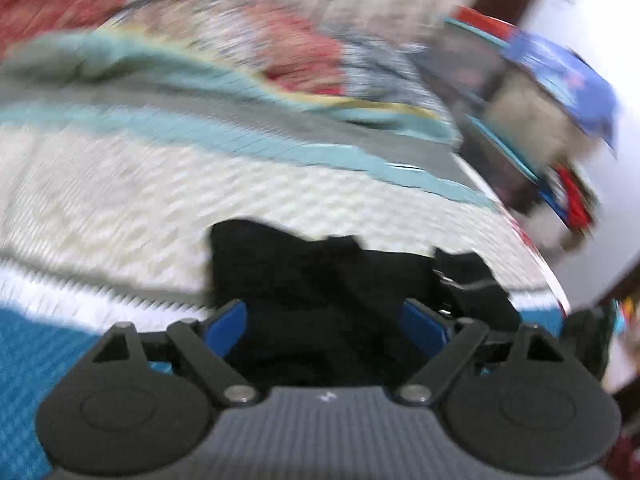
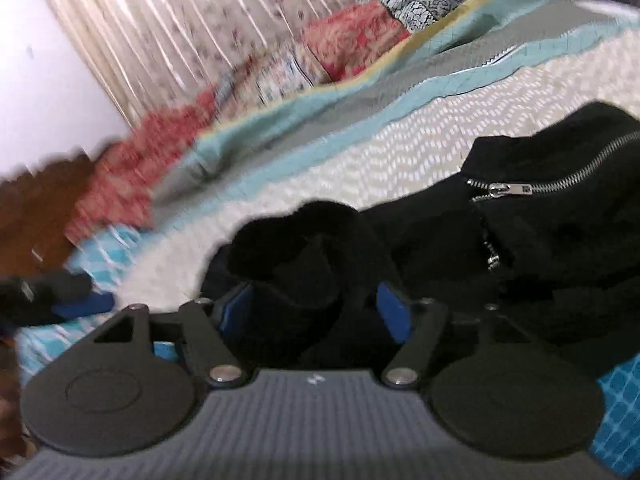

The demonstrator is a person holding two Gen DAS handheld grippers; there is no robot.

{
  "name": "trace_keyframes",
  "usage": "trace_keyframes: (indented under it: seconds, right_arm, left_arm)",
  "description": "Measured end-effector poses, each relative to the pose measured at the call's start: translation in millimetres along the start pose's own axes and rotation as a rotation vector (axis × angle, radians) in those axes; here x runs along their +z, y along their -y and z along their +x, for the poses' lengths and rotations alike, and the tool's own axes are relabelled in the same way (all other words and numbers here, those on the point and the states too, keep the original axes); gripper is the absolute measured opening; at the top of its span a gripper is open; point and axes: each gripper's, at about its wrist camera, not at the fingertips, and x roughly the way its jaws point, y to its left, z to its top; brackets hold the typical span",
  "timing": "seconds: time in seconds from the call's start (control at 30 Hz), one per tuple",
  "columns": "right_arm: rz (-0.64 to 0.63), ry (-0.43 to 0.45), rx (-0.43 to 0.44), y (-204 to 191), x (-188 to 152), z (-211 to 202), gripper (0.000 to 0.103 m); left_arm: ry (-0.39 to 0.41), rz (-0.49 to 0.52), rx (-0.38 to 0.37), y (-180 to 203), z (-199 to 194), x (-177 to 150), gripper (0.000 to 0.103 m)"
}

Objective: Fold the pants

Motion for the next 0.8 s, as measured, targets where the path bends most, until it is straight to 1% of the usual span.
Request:
trace_keyframes:
  seconds: [0.07,0.17,0.2,0.23,0.27,0.3,0.37,0.43,0.5,0.53,0.57,0.6,0.63,0.67,0.7,0.73,0.77,0.8]
  right_arm:
    - [-0.073,0.017,-0.004,-11.5,-0.9,1.9,0.072]
    - [-0.206,0.055,-0.024,-33.5,-2.7,7.0,0.07]
    - [-0.241,0.045,-0.017,-38.5,-3.1,11.7,0.059]
    - [-0.291,0.004,-0.021,-42.7,-5.5,20.8,0.043]
    - [-0.332,-0.048,-0.045,-44.8,-7.6,32.6,0.006]
    - [-0.352,-0.083,-0.076,-42.0,-9.9,43.7,0.007]
    - [-0.281,-0.083,-0.078,-26.6,-5.1,45.2,0.007]
    - [-0.223,-0.006,-0.097,-16.9,4.7,26.2,0.007]
    - [-0.171,0.104,-0.078,-8.9,13.1,-2.4,0.007]
    - [-0.156,0.118,-0.09,-5.6,13.6,-10.5,0.007]
    - [-0.132,0.112,-0.105,0.2,12.4,-12.6,0.007]
    - [-0.108,0.079,-0.116,6.6,9.0,-8.7,0.008]
    - [-0.084,0.024,-0.135,14.8,3.1,-0.1,0.008]
    - [-0.06,-0.039,-0.155,23.7,-4.5,10.8,0.012]
    - [-0.037,-0.069,-0.167,31.7,-10.7,17.8,0.015]
    - [-0.022,-0.042,-0.163,34.0,-11.4,14.8,0.019]
    - [-0.012,-0.033,-0.16,34.2,-7.1,10.6,0.026]
    - [-0.015,-0.022,-0.148,33.5,-1.5,4.2,0.03]
  left_arm:
    - [-0.01,-0.076,-0.001,-15.9,-1.0,-1.9,0.084]
    - [-0.021,-0.118,-0.011,-26.6,-2.0,-8.9,0.084]
    - [-0.026,-0.118,-0.01,-27.1,0.0,-12.2,0.084]
    - [-0.032,-0.116,-0.009,-27.6,2.0,-13.1,0.084]
    - [-0.038,-0.116,-0.01,-26.7,5.0,-13.4,0.084]
    - [-0.041,-0.116,-0.013,-25.6,7.4,-13.5,0.084]
    - [-0.039,-0.111,-0.021,-23.1,7.1,-15.4,0.084]
    - [-0.033,-0.1,-0.029,-21.9,1.8,-14.6,0.084]
    - [-0.032,-0.09,-0.041,-18.4,4.2,-11.6,0.084]
    - [-0.036,-0.083,-0.045,-15.0,9.2,-9.1,0.084]
    - [-0.041,-0.079,-0.047,-11.8,13.7,-7.5,0.084]
    - [-0.046,-0.073,-0.053,-6.9,20.5,-5.9,0.084]
    - [-0.049,-0.066,-0.059,-2.1,26.3,-5.0,0.084]
    - [-0.057,-0.049,-0.064,4.7,36.0,-4.8,0.084]
    - [-0.072,-0.029,-0.06,10.9,45.9,-5.2,0.084]
    - [-0.102,0.002,-0.047,17.6,59.3,-7.0,0.084]
    - [-0.13,0.029,-0.032,22.2,70.6,-9.2,0.084]
    - [-0.153,0.047,-0.017,25.4,79.4,-10.8,0.084]
